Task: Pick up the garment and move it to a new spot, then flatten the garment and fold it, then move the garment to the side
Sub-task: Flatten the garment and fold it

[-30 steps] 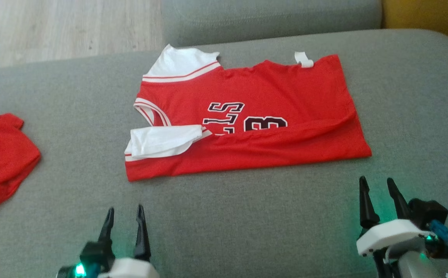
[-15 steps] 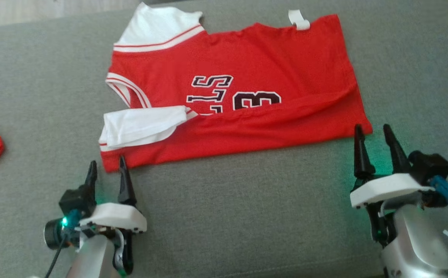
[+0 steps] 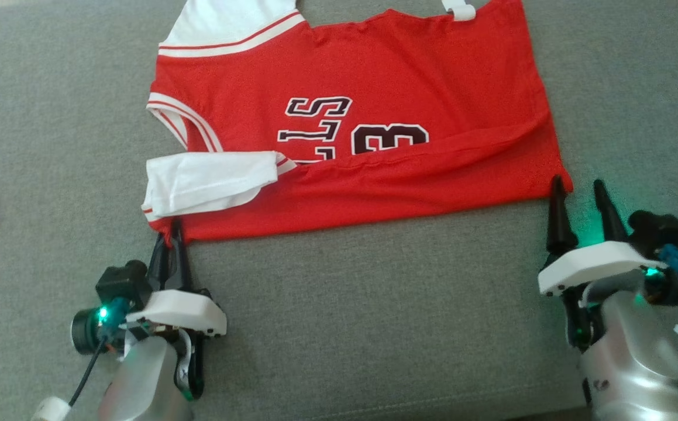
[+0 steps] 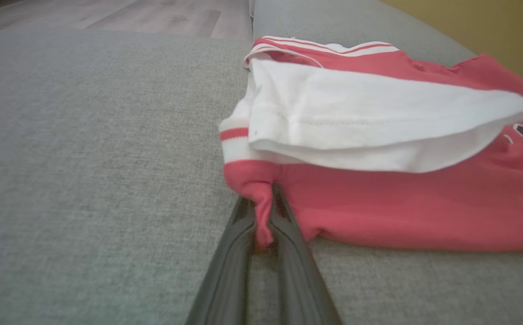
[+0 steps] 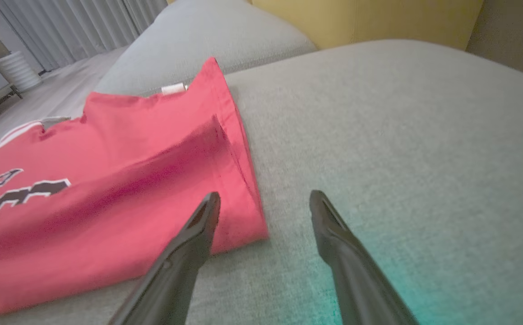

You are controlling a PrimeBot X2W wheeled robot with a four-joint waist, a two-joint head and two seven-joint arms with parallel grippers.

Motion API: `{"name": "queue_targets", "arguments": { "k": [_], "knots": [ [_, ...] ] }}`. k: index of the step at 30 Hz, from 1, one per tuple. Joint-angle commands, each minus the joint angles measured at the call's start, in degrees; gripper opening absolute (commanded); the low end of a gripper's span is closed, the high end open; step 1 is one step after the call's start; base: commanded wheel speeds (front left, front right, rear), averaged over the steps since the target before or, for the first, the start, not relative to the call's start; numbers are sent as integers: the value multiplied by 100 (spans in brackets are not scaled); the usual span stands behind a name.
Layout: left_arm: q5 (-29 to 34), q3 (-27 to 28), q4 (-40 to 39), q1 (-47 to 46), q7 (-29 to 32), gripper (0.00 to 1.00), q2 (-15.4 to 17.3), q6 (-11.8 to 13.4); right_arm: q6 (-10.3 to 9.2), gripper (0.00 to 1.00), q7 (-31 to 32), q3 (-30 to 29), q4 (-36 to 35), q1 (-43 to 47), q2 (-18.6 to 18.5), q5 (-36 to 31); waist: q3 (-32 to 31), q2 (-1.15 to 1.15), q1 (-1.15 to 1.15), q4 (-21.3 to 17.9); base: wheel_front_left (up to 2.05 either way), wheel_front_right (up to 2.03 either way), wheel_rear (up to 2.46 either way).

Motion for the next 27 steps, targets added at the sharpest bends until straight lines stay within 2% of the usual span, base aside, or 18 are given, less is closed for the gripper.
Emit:
{"name": "queue_targets", "arguments": {
  "k": [1,5,6,7,8,11,16,27],
  "knots": [
    [-99,46,171,-20,82,0,48,-7,-4,100,-37,139,159,-202,-14,22,22,0,1,49,0,0,0],
    [-149,-46,101,-16,82,0,48,-51,-4,100,-37,322,625,-380,-14,178,29,0,1,115,0,0,0],
    [-151,-66,92,-5,82,0,48,-62,-4,83,-37,357,730,-407,-14,235,19,0,1,126,0,0,0],
    [-149,-84,87,6,82,0,48,-74,-4,45,-37,382,815,-432,-14,281,7,0,1,133,0,0,0],
    [-144,-98,85,19,82,0,48,-82,-4,2,-37,400,895,-447,-14,335,-11,0,1,141,0,0,0],
    [-115,-91,55,71,82,0,48,-93,-4,0,-37,433,1043,-468,-14,466,-89,0,1,149,0,0,0],
    [-54,-8,-58,238,82,0,48,-77,-4,0,-37,310,895,-301,-14,516,-333,0,1,129,0,0,0],
    [-83,-92,-364,1341,82,0,48,-91,-4,0,-37,167,516,1043,-14,757,-1410,0,1,195,0,0,0]
  ]
}}
